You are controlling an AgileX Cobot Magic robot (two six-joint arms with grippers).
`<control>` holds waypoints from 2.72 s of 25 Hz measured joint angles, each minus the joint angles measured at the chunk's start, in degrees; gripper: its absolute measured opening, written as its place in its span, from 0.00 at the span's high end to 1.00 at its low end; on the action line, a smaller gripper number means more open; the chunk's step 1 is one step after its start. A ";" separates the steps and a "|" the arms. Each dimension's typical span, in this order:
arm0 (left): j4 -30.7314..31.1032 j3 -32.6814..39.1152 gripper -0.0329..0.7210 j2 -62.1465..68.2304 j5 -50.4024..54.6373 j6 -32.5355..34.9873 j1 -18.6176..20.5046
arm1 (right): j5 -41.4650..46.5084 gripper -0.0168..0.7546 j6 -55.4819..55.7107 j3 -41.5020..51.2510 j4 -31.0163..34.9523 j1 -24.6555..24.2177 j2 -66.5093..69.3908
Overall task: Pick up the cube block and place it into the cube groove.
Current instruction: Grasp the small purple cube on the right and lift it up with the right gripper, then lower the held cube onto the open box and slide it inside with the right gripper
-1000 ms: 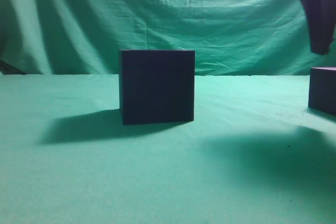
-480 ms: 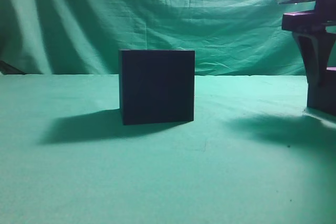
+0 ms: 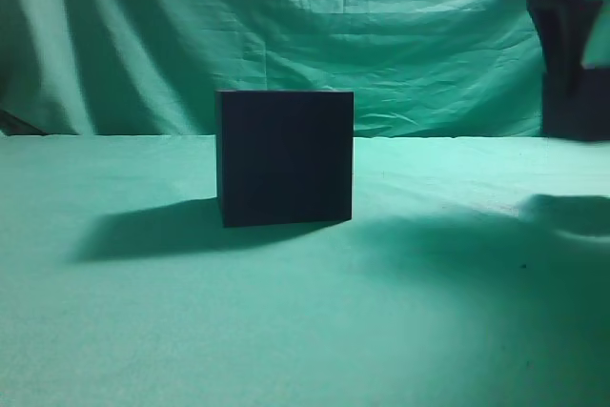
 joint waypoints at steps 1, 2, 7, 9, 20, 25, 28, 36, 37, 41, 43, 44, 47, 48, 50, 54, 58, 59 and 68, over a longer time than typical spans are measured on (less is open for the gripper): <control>0.00 0.00 0.96 0.00 0.00 0.00 0.00 | 2.06 0.44 0.00 -2.49 0.56 0.34 0.00; 0.00 0.00 0.96 0.00 0.00 0.00 0.00 | 3.88 0.44 0.04 -4.56 1.15 1.10 -0.24; 0.00 0.00 0.96 0.00 0.00 0.00 0.00 | 9.78 0.44 0.15 -14.56 4.65 9.69 -1.32; 0.00 0.00 0.96 0.00 0.00 0.00 0.00 | 10.16 0.44 0.73 -16.42 5.52 14.58 -1.41; 0.00 0.00 0.96 0.00 0.00 0.00 0.00 | 5.69 0.44 7.77 -17.32 6.84 28.42 3.06; 0.00 0.00 0.96 0.00 0.00 0.00 0.00 | 2.82 0.44 9.47 -17.32 6.84 28.42 3.82; 0.00 0.00 0.96 0.00 0.00 0.00 0.00 | 1.53 0.44 10.01 -17.32 6.84 28.44 4.95; 0.00 0.00 0.96 0.00 0.00 0.00 0.00 | 1.69 0.44 10.74 -17.71 6.08 28.44 6.62; 0.00 0.00 0.96 0.00 0.00 0.00 0.00 | 1.95 0.44 10.84 -17.81 5.95 28.54 6.62; 0.00 0.00 0.96 0.00 0.00 0.00 0.00 | 4.06 0.44 11.99 -17.81 4.12 28.54 6.62; 0.00 0.00 0.96 0.00 0.00 0.00 0.00 | 5.02 0.44 12.12 -17.83 3.82 28.54 6.62; 0.00 0.00 0.96 0.00 0.00 0.00 0.00 | 5.93 0.44 12.12 -17.83 3.82 28.54 6.98; 0.00 0.00 0.96 0.00 0.00 0.00 0.00 | 6.59 0.44 12.21 -17.72 3.68 28.54 7.58; 0.00 0.00 0.96 0.00 0.00 0.00 0.00 | 6.59 0.44 12.24 -17.72 3.68 28.54 7.58; 0.00 0.00 0.96 0.00 0.00 0.00 0.00 | 6.29 0.44 12.24 -17.72 3.68 28.54 7.58; 0.00 0.00 0.96 0.00 0.00 0.00 0.00 | 5.92 0.44 12.19 -17.72 3.68 28.54 7.68; 0.00 0.00 0.96 0.00 0.00 0.00 0.00 | 5.40 0.44 11.31 -17.72 3.68 28.54 7.68; 0.00 0.00 0.96 0.00 0.00 0.00 0.00 | 5.29 0.44 11.31 -17.72 3.68 28.54 7.68; 0.00 0.00 0.96 0.00 0.00 0.00 0.00 | 10.23 0.19 8.45 -24.93 0.58 28.54 7.57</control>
